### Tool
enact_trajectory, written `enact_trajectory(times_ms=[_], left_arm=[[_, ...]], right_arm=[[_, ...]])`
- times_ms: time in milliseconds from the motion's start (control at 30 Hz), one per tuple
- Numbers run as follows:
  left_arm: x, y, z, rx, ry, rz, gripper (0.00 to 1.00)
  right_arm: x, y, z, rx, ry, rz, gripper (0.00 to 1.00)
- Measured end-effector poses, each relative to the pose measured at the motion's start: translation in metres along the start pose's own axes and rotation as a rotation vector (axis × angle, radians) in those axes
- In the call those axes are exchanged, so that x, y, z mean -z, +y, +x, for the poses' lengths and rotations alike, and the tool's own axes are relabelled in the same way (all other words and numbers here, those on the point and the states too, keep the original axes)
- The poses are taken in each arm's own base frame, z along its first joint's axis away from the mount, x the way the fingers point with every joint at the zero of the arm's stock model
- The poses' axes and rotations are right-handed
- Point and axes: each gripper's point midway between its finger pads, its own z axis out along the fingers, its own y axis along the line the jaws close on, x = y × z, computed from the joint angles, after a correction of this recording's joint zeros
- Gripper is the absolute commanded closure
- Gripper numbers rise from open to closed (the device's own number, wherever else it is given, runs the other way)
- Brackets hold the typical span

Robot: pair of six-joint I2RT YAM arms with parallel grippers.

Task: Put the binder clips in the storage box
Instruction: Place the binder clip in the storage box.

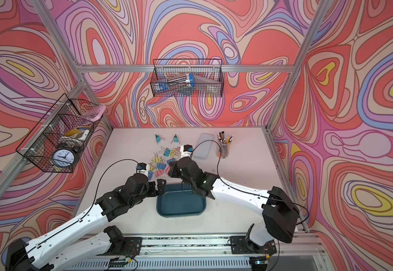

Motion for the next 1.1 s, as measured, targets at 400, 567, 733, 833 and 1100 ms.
enact_trajectory(times_ms=[400,567,733,833,1100], left_arm=[[0.015,0.016,-0.002,0.081,-0.046,-0.015,0.01],[0.018,0.016,-0.005,0.092,-0.058,-0.002,0.01],[0.019,0.016,-0.006,0.096,-0.056,0.001,0.01],[0.018,0.016,-0.006,0.097,-0.055,0.002,0.01],[0.018,0.017,-0.006,0.101,-0.053,-0.001,0.01]], right_arm=[[-0.005,-0.056,0.109,-0.162,-0.138,0.223,1.00],[-0.012,-0.071,0.116,-0.204,-0.185,0.257,1.00],[-0.021,-0.085,0.128,-0.192,-0.205,0.282,1.00],[-0.027,-0.092,0.135,-0.187,-0.206,0.292,1.00],[-0.032,-0.091,0.139,-0.198,-0.205,0.281,0.86]])
